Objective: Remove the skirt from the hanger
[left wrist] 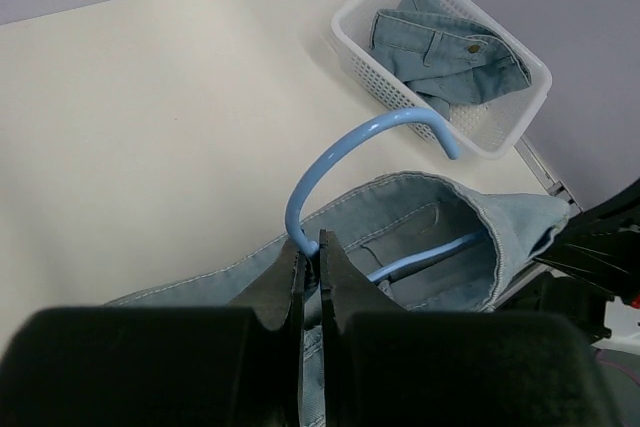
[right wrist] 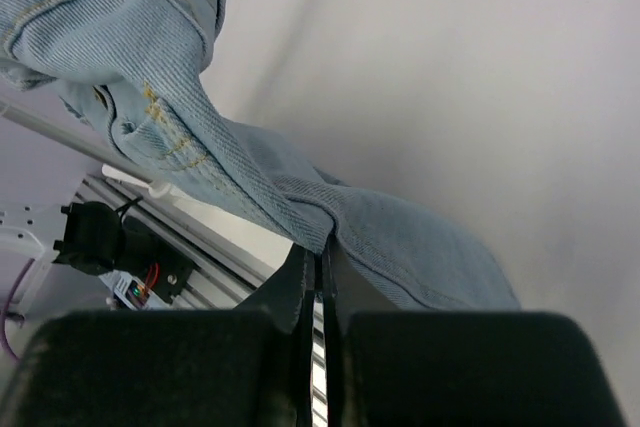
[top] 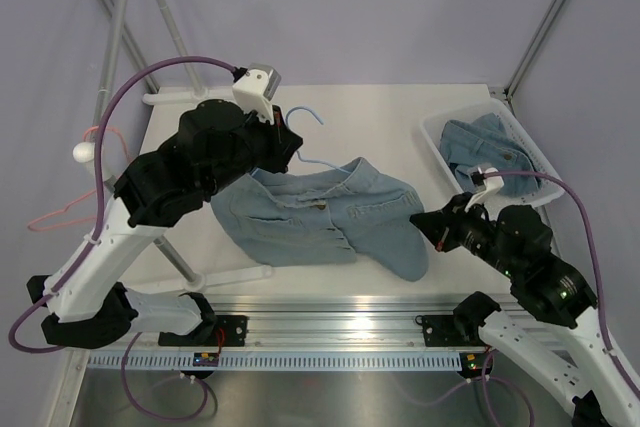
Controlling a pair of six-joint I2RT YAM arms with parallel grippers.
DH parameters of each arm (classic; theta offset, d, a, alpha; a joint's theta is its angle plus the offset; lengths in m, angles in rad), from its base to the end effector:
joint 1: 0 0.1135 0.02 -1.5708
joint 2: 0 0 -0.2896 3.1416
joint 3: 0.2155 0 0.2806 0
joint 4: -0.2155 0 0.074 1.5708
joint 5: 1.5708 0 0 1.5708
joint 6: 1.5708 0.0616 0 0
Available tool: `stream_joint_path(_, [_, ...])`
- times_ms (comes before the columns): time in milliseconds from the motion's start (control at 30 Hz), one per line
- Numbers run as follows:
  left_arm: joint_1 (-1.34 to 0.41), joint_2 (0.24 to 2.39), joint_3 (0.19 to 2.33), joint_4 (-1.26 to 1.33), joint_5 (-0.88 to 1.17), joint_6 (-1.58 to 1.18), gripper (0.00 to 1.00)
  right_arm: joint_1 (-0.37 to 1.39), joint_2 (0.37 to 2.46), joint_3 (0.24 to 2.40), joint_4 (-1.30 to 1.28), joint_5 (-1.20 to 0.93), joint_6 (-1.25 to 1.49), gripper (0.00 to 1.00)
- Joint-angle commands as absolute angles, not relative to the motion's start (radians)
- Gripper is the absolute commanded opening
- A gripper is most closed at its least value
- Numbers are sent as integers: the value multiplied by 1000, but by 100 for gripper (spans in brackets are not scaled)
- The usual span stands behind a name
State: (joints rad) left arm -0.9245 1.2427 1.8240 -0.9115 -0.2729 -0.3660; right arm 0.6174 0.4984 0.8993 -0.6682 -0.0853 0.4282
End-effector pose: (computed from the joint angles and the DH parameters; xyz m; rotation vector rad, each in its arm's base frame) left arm 0.1632 -0.1887 0.5451 0.3495 1.9047 -0.6166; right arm 0.0990 0.0767 0.3784 -0.2428 1.8997 0.8000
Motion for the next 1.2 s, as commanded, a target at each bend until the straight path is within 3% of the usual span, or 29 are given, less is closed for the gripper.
stream_joint_path(0, [-927,1212,1798,-805,-354,-342,0,621,454,1000,-719,40,511,0])
stream_joint_path(367, [-928,1175,1704,-730,-364,-331,0,621,308,1146,-1099,391,644,0])
stream_joint_path(1167, [-919,1141,1572,-689,-459,-307,0,629,124,1545,-1468,721,798,0])
